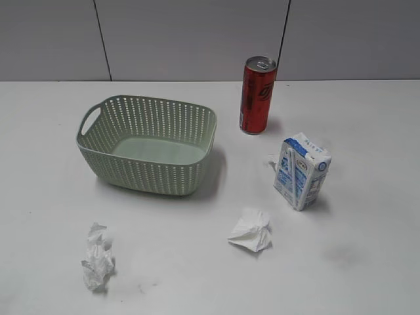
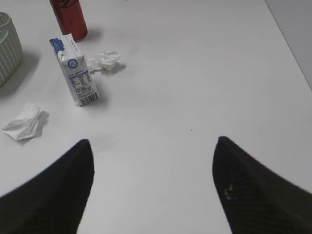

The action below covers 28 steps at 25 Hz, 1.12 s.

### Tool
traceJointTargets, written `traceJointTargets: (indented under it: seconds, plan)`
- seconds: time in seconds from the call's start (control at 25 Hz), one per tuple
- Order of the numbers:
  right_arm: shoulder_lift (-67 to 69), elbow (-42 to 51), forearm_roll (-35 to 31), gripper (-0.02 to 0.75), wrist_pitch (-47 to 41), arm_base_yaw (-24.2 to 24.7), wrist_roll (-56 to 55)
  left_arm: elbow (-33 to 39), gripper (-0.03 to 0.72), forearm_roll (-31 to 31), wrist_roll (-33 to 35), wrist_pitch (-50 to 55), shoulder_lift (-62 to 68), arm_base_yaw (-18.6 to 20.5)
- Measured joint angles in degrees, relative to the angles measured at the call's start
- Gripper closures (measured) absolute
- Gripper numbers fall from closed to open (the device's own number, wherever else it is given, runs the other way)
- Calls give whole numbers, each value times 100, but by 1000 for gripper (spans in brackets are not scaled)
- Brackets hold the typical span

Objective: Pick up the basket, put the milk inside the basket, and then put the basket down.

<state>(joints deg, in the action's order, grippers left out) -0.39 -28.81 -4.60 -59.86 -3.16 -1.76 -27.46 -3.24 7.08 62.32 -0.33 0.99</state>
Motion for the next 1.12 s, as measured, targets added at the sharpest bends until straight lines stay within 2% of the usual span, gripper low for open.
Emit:
traceJointTargets:
  seconds: [0.64, 0.88, 1.12]
  plan:
    - [0, 0, 0, 168, 0, 0, 8, -59, 43, -6, 0, -93, 215, 0]
    - [0, 0, 0, 168, 0, 0, 8, -427, 46, -6, -5, -1534, 1274, 0]
    - [0, 0, 0, 168, 0, 0, 8, -777, 46, -208, -5, -2922, 3354, 0]
